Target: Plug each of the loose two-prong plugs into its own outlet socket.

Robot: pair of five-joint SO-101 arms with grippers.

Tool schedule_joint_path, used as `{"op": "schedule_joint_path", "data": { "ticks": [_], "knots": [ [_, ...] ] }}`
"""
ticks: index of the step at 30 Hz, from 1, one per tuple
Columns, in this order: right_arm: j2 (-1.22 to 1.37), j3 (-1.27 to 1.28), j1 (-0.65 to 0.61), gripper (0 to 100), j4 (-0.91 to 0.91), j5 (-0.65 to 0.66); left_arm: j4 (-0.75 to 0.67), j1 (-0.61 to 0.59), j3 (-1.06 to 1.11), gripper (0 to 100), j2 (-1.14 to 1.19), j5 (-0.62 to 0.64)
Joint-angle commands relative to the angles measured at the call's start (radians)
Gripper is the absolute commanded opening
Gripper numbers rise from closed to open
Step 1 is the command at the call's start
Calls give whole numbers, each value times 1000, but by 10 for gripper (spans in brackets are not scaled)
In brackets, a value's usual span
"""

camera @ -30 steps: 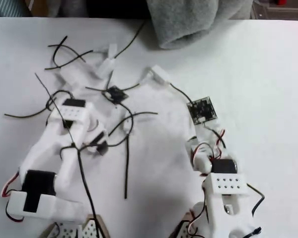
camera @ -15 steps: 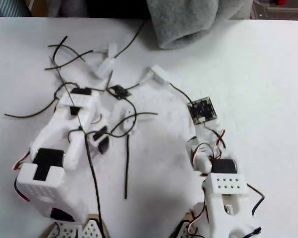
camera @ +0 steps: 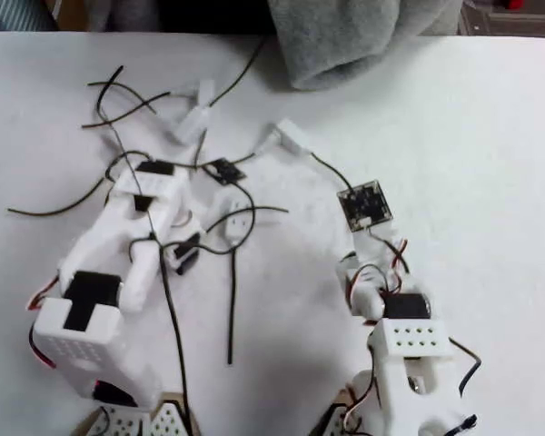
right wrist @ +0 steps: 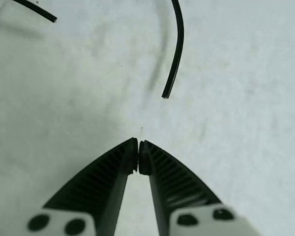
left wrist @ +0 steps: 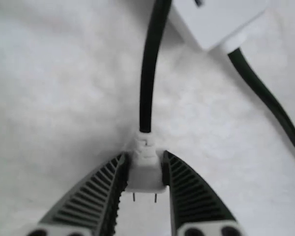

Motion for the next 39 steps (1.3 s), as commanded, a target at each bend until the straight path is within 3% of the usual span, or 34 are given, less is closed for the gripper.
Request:
{"op": "schedule_joint_path", "data": {
  "ticks": [1, 5, 12, 17, 27, 32, 39],
  "knots": [
    [-10, -8, -4, 24, -18, -5, 2, 41, -11, 23, -21, 8],
    [-8, -8, -4, 24, -18, -5, -57, 94, 21, 23, -143, 153],
    [-5, -8, -4, 24, -18, -3, -315, 214, 288, 23, -628, 342],
    [-5, -8, -4, 24, -21, -2, -509, 202, 494, 23, -986, 500],
    [-5, 9, -4, 23, -54, -2, -895, 159, 842, 23, -1573, 931],
    [-4, 9, -4, 22, -59, 0, -1060, 104, 1016, 23, -1764, 964],
    [-4, 9, -4, 22, -59, 0, -942, 56, 1022, 25, -1804, 965]
  ]
}}
